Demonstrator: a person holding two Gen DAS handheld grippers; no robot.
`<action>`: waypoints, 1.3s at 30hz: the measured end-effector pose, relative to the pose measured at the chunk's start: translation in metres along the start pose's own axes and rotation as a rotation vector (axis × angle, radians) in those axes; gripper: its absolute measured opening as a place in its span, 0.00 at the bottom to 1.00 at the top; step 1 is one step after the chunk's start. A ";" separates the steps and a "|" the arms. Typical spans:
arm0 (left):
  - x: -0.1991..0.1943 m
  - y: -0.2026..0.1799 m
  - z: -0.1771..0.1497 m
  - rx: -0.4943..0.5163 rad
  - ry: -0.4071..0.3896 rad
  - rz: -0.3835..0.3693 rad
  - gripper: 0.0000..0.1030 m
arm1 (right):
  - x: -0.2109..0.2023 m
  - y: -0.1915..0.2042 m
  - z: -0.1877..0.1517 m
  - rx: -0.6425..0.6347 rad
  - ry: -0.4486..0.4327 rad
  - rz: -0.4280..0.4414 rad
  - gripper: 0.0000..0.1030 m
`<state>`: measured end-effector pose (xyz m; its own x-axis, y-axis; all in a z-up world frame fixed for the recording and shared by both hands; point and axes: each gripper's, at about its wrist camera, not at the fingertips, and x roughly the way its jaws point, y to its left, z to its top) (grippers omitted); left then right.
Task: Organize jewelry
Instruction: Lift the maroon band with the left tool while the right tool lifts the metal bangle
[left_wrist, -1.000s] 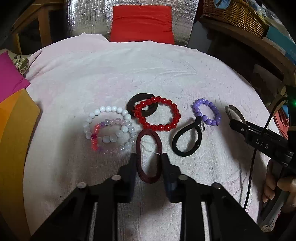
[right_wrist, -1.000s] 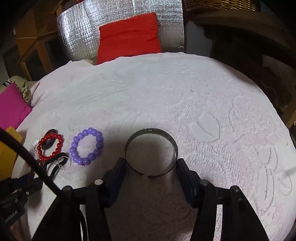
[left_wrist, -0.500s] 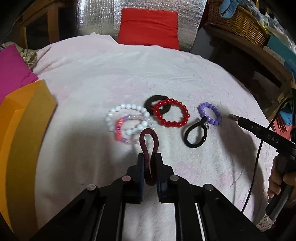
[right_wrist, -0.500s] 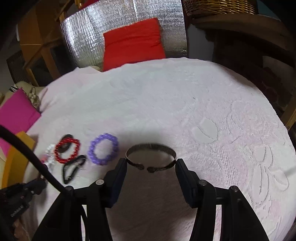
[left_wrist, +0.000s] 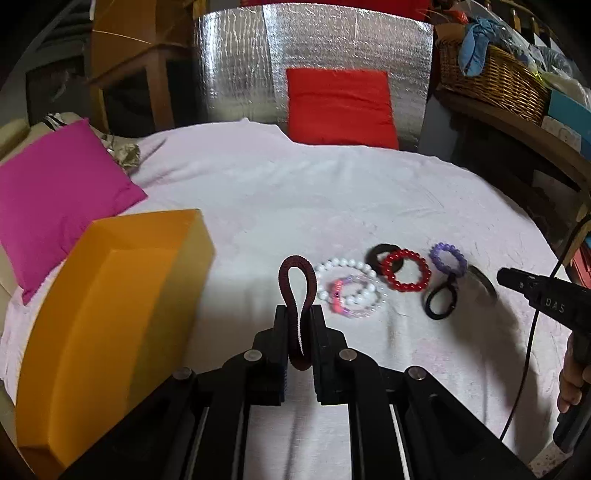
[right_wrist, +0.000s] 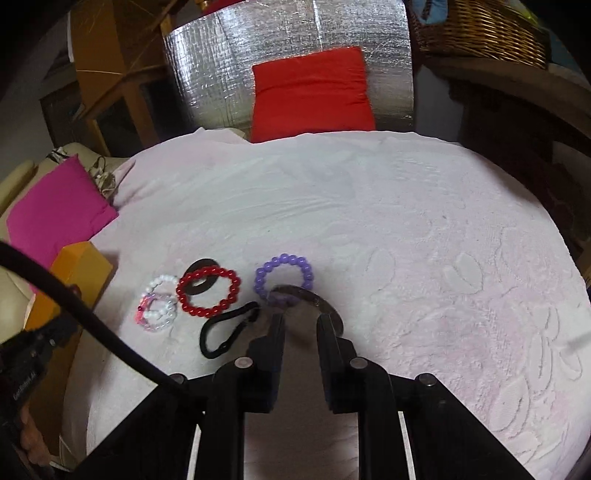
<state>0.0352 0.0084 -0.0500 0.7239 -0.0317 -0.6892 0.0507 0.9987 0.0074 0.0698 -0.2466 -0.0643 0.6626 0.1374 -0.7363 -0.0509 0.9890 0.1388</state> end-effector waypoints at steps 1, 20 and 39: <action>-0.001 0.002 0.001 -0.003 -0.002 0.001 0.11 | 0.000 0.000 -0.001 -0.006 0.004 -0.004 0.19; -0.004 -0.004 0.003 0.010 -0.027 0.015 0.11 | -0.016 -0.004 0.000 -0.016 -0.056 0.007 0.17; 0.001 -0.014 0.004 0.026 -0.013 0.003 0.11 | 0.033 0.008 -0.013 -0.108 0.073 -0.034 0.82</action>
<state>0.0375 -0.0059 -0.0478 0.7327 -0.0294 -0.6799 0.0663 0.9974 0.0283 0.0816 -0.2337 -0.0957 0.6090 0.1030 -0.7865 -0.1116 0.9928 0.0435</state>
